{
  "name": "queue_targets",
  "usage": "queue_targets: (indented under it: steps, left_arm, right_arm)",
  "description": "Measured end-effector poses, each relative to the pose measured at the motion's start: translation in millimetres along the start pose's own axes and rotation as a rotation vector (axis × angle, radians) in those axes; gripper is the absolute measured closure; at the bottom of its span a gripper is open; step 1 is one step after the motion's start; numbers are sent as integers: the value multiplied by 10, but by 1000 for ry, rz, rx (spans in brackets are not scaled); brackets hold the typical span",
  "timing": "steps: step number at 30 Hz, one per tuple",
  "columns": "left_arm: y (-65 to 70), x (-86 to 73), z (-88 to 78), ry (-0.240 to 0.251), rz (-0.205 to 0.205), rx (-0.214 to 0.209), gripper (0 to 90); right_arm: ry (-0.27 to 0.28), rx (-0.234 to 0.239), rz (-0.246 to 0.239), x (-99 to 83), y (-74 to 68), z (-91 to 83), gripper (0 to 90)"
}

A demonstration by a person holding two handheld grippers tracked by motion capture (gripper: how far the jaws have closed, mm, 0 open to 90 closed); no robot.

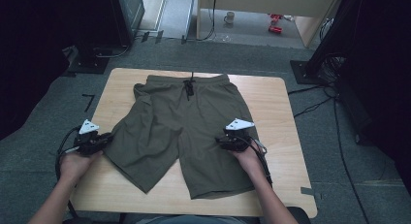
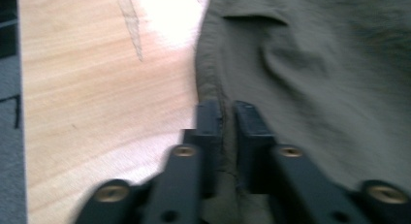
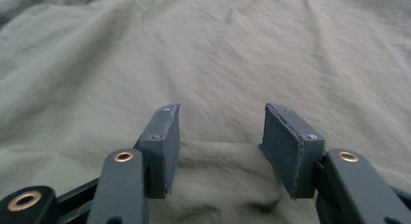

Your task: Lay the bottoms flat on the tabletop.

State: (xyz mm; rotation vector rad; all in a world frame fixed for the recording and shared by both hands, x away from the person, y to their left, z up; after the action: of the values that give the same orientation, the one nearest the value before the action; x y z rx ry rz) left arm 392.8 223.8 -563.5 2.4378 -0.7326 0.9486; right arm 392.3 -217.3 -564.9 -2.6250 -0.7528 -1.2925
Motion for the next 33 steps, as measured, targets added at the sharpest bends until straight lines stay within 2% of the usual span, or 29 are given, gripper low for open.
queue_targets:
  steps: [3, 5, 6, 11, 19, 23, 25, 28, 33]
  left_arm:
    - [18, -6, -34, -38, -6, 17, 893]
    - [36, 0, -87, -10, -44, -15, 896]
    - [41, -5, -122, -6, -52, -16, 896]
    - [171, -96, -332, -11, -28, -25, 896]
    - [366, -326, -527, -20, -54, -61, 896]
    - [450, -428, -557, -34, -67, -85, 895]
    - [506, -483, -554, -44, -72, -112, 894]
    - [606, -564, -534, -79, -53, -149, 891]
    - [716, -611, -503, -73, -56, -182, 887]
  right_arm:
    - [-11, -1, 2, -32, -1, 14, 480]
    - [-24, -1, 11, -67, -5, 20, 472]
    - [-15, 2, 10, -81, -8, 21, 469]
    - [-8, -3, 3, -95, -2, 12, 465]
    - [-12, -10, -4, -112, -15, -6, 454]
    - [-11, -8, -4, -116, -13, -10, 453]
    - [-12, -10, -7, -128, -6, -22, 453]
    - [-10, -9, -11, -160, 19, -57, 455]
    - [-10, -8, -11, -215, 74, -113, 455]
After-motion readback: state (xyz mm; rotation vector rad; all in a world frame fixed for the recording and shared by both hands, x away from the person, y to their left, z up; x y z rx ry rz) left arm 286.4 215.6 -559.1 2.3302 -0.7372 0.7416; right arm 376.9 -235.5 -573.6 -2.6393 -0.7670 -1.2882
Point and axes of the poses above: each handheld gripper's, and its own axes: z roughly forward along the jaws, x roughly out of its top, y roughly to its right, the point moved 8 cm from there along z, roughly forward along the jaws, and after that the axes turned 13 degrees about -x, right-handed, at the moved point
